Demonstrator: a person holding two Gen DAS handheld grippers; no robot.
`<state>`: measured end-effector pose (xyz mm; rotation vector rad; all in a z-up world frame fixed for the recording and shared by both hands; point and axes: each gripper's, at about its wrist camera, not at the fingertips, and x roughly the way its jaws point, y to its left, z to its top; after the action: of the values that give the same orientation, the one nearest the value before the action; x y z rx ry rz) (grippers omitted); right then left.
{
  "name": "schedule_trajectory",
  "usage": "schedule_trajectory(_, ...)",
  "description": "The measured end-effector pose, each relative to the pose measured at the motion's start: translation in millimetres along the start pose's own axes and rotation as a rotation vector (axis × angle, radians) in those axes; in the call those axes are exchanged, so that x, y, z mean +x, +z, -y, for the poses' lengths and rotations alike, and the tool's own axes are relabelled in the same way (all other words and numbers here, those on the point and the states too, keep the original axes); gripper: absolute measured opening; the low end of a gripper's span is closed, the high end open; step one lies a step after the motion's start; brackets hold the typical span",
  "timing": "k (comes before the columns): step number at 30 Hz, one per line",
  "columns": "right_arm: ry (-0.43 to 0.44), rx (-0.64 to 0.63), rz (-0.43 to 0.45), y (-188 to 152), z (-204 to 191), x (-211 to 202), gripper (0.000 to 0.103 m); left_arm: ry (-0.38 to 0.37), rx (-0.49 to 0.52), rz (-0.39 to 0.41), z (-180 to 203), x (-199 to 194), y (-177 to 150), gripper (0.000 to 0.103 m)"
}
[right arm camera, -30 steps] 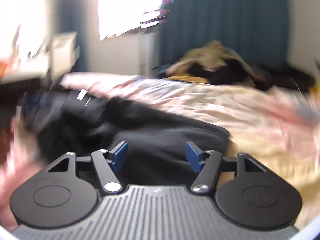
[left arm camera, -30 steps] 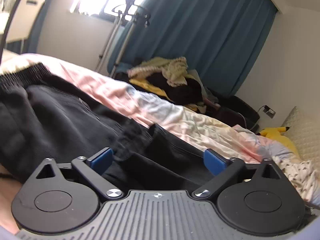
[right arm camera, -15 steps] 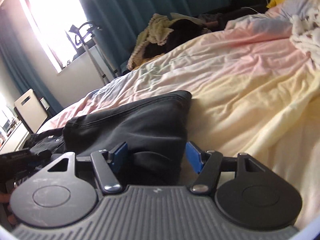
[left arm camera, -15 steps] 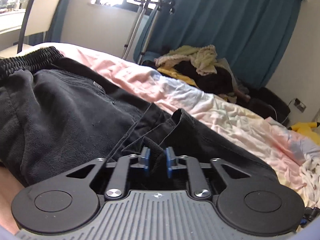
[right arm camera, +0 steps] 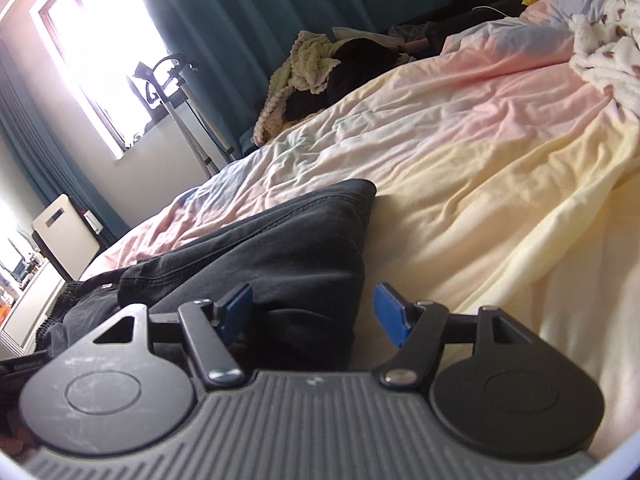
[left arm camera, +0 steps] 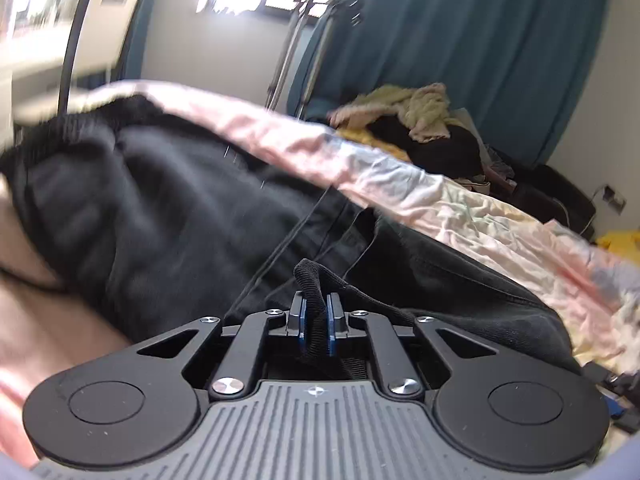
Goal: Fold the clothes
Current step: 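Grasp the pants fabric with the left tool while the right tool grasps the leg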
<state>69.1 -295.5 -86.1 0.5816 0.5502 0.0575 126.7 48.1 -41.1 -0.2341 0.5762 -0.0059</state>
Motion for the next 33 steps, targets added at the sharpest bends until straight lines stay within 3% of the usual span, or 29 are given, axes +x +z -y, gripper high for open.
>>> schedule_trajectory(4, 0.102, 0.116, -0.032, -4.4, 13.0, -2.3, 0.07, 0.026, 0.087, 0.035, 10.0, -14.8, -3.2, 0.017)
schedule_trajectory(7, 0.109, 0.155, -0.058, -8.0, 16.0, -0.1, 0.074, 0.001, 0.061, 0.055, 6.7, -27.6, -1.5, 0.04)
schedule_trajectory(8, 0.113, 0.162, -0.067, -9.1, 16.7, 2.1, 0.074, -0.004, 0.049, 0.08, 6.0, -32.8, -1.3, 0.053)
schedule_trajectory(12, 0.151, 0.23, -0.126, -13.6, 24.2, 15.7, 0.077, -0.019, 0.063, 0.175, 9.6, -45.9, 2.2, 0.066)
schedule_trajectory(14, 0.203, 0.29, -0.155, -15.6, 29.0, 24.2, 0.082, -0.011, 0.086, 0.167, 12.7, -37.7, 2.3, 0.066)
schedule_trajectory(17, 0.235, 0.282, -0.134, -12.6, 22.7, 24.3, 0.088, 0.034, 0.097, 0.077, 15.2, -8.6, -0.3, 0.066)
schedule_trajectory(19, 0.258, 0.257, -0.094, -9.7, 15.8, 18.5, 0.088, 0.064, 0.102, 0.025, 15.1, 11.1, -4.5, 0.066)
schedule_trajectory(24, 0.38, 0.164, 0.035, 3.2, -7.6, -1.8, 0.088, 0.099, 0.129, 0.014, 15.9, 29.6, -9.6, 0.067)
schedule_trajectory(27, 0.366, 0.203, 0.023, 2.8, -5.3, 5.4, 0.09, 0.088, 0.121, 0.019, 15.0, 29.5, -10.9, 0.069)
schedule_trajectory(29, 0.3, 0.213, -0.034, -3.4, 5.4, 23.1, 0.089, 0.088, 0.134, 0.022, 16.4, 29.8, -12.4, 0.071)
schedule_trajectory(31, 0.255, 0.278, -0.097, -13.4, 23.2, 42.9, 0.083, 0.091, 0.15, 0.026, 18.5, 28.8, -14.1, 0.071)
schedule_trajectory(32, 0.243, 0.283, -0.101, -16.4, 29.1, 48.3, 0.076, 0.092, 0.154, 0.028, 19.0, 28.4, -14.4, 0.071)
schedule_trajectory(33, 0.246, 0.284, -0.093, -16.1, 30.8, 49.8, 0.075, 0.092, 0.153, 0.027, 18.9, 28.4, -14.5, 0.071)
